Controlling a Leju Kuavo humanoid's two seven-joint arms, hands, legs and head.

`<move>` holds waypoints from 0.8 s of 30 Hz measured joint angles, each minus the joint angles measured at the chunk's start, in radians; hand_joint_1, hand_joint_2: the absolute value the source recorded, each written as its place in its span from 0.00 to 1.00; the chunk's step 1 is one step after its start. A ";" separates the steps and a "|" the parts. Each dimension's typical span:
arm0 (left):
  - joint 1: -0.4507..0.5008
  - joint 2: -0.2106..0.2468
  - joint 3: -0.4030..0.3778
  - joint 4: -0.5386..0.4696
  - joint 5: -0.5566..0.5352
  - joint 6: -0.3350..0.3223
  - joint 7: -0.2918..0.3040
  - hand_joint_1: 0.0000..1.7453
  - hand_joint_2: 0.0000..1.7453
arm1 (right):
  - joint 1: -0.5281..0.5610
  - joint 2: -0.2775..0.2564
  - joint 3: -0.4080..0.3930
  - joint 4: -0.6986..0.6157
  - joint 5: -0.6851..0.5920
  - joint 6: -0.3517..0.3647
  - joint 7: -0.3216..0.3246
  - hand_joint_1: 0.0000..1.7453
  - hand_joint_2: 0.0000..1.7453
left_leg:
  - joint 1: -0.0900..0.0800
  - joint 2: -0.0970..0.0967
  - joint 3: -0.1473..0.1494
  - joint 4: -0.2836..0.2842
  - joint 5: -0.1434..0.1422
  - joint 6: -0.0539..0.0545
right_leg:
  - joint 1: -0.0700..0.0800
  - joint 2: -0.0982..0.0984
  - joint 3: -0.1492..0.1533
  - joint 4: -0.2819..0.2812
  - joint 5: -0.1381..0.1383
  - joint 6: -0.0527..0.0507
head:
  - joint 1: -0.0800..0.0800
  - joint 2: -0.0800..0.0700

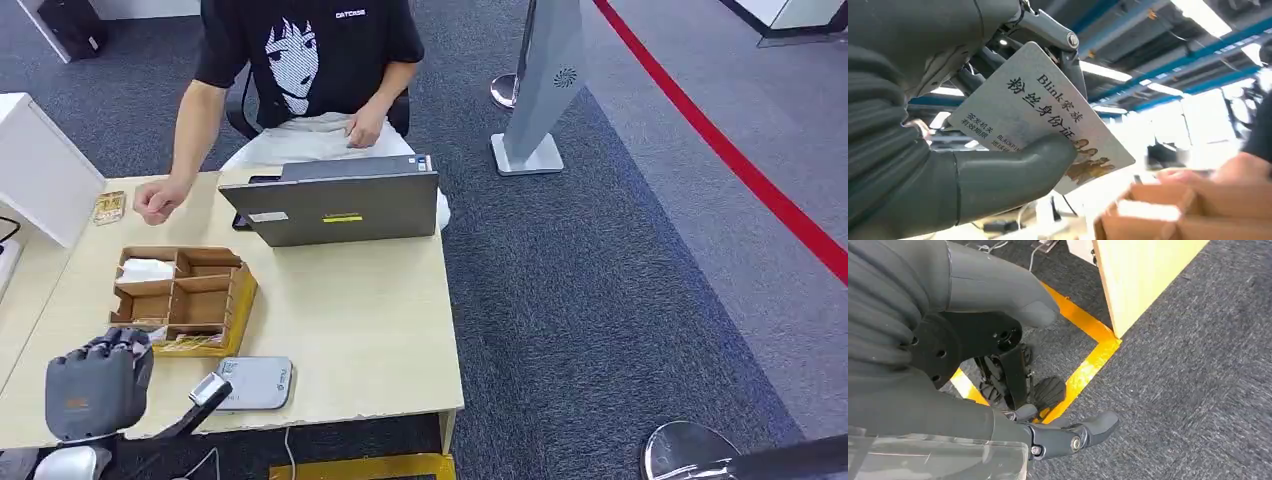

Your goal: Pass the card to the sensor for recognition and then transmit it.

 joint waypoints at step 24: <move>-0.046 0.048 0.000 0.011 0.000 -0.005 0.003 1.00 1.00 | 0.000 0.000 0.001 0.000 0.002 0.002 0.000 0.00 1.00 | 0.000 0.000 0.000 0.000 0.000 0.000 | 0.000 0.001 -0.001 0.000 0.000 -0.001 | 0.001 0.000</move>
